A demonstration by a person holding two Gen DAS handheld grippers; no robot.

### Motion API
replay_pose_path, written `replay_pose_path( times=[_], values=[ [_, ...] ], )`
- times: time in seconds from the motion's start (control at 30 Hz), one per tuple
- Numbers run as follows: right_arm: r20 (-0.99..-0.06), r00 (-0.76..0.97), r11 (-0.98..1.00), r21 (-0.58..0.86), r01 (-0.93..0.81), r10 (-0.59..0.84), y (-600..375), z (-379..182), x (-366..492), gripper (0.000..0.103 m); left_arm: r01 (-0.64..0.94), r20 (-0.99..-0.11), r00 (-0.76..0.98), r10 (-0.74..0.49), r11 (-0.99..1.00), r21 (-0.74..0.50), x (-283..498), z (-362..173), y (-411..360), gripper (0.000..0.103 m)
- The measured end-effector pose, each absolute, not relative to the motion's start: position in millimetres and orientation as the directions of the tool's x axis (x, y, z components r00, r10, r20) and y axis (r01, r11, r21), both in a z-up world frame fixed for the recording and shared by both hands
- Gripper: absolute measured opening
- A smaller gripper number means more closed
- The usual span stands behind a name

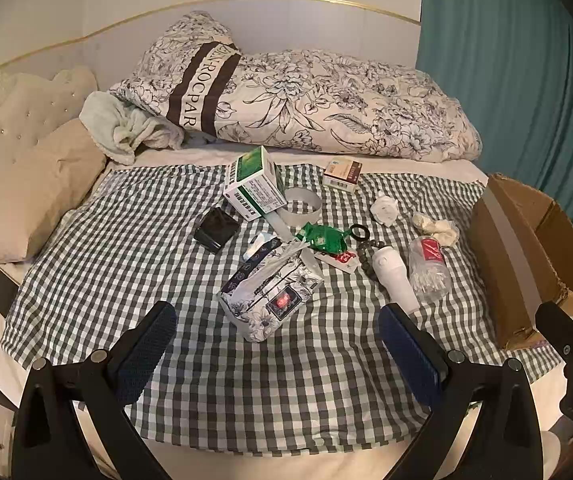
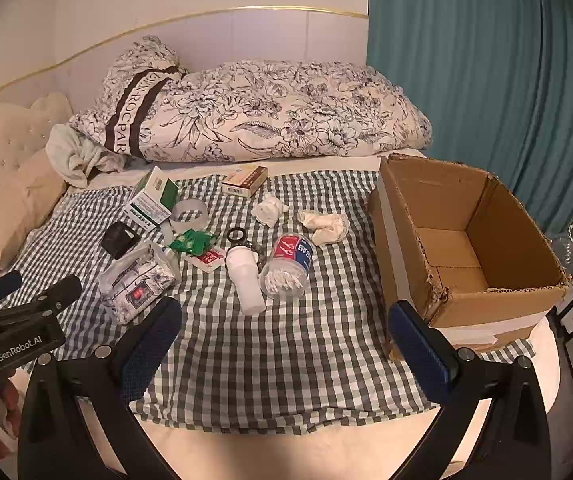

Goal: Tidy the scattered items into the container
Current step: 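Move the left tool toward the floral tissue bag while the right tool approaches the white bottle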

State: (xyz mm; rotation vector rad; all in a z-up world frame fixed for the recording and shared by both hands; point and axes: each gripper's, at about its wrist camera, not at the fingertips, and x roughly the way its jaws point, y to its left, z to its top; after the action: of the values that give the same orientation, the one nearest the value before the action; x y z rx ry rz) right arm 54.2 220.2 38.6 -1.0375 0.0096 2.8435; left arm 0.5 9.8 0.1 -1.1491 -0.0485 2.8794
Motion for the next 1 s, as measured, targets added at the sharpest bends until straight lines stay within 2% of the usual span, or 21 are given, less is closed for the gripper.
replay_pose_path(
  times=[0.43,1.0],
  values=[
    [-0.641,-0.762,-0.995,-0.042,-0.086,0.093,218,31,47,0.103,-0.024,-0.689,-0.724,0.041,-0.999,-0.034,-11,-13,10,0.103],
    [-0.693,-0.718,-0.998,-0.039,-0.043,0.058,222,-13,2,0.103,-0.016,-0.729,-0.685,0.018,-1.0,-0.01,-63,-63,10,0.103]
  ],
)
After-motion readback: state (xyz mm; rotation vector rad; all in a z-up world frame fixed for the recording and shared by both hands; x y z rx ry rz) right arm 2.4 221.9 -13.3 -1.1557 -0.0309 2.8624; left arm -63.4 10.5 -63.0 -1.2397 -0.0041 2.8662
